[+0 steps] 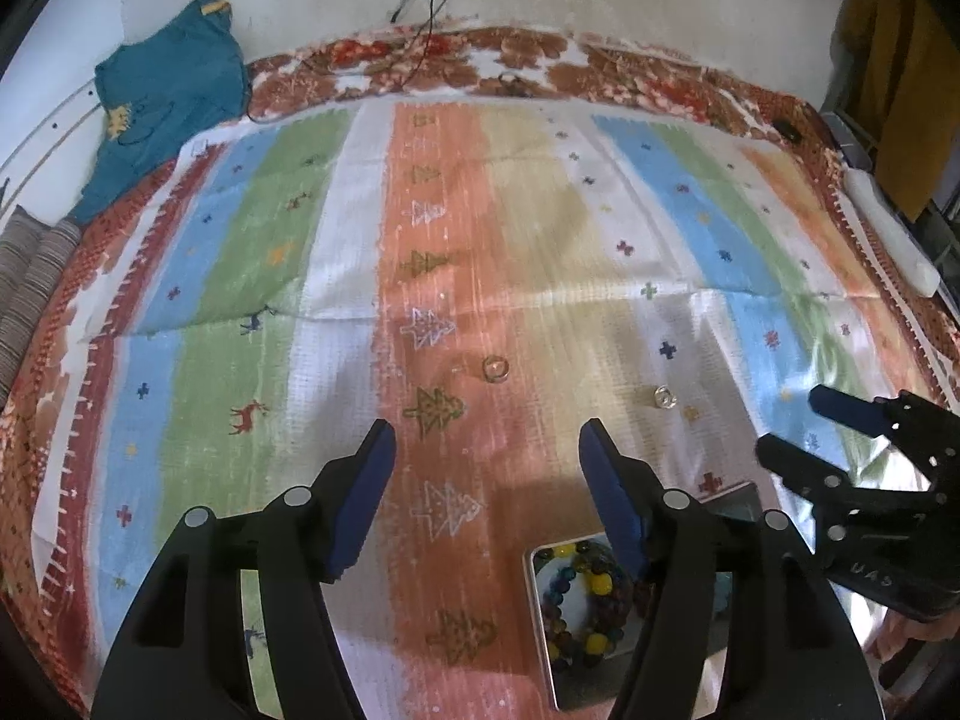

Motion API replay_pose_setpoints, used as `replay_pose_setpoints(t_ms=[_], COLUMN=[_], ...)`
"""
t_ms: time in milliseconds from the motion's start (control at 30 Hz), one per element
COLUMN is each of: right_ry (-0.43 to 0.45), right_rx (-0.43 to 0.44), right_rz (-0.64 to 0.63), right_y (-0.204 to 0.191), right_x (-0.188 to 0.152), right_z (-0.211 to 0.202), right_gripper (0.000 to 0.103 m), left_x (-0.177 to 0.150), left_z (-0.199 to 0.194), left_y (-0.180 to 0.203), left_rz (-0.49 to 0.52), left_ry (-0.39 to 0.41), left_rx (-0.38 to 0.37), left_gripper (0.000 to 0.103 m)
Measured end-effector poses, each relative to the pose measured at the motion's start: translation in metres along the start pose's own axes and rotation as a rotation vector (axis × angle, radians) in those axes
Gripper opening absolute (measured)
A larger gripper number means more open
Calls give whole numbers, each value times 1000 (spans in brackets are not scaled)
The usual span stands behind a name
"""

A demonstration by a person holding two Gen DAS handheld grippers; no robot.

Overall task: Organize jewelry
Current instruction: 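Move both open tools toward the two small rings left on the cloth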

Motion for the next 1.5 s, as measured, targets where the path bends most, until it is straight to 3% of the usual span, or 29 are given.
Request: replay_pose_setpoints(t_ms=[267, 1500], right_ry=[-45, -194], right_rx=[16, 34], right_rz=[8, -47], right_y=[7, 2], right_x=[6, 17], right_z=[26, 99], right_gripper=[62, 62], left_x=[9, 34], left_z=[37, 127], left_y=[-11, -7], left_rz=[-39, 15], left_ry=[-65, -201], left_rx=[-3, -41], left_gripper=[64, 63])
Point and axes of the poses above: each gripper's, at about its wrist camera, not at the fingertips, and z roughly the way its jaws point, y to its right, x to its top, the point moved 1 cm from there along z, roughly the way its jaws point, and after that the axes turned 7 degrees about -z, right-handed, at the moved point
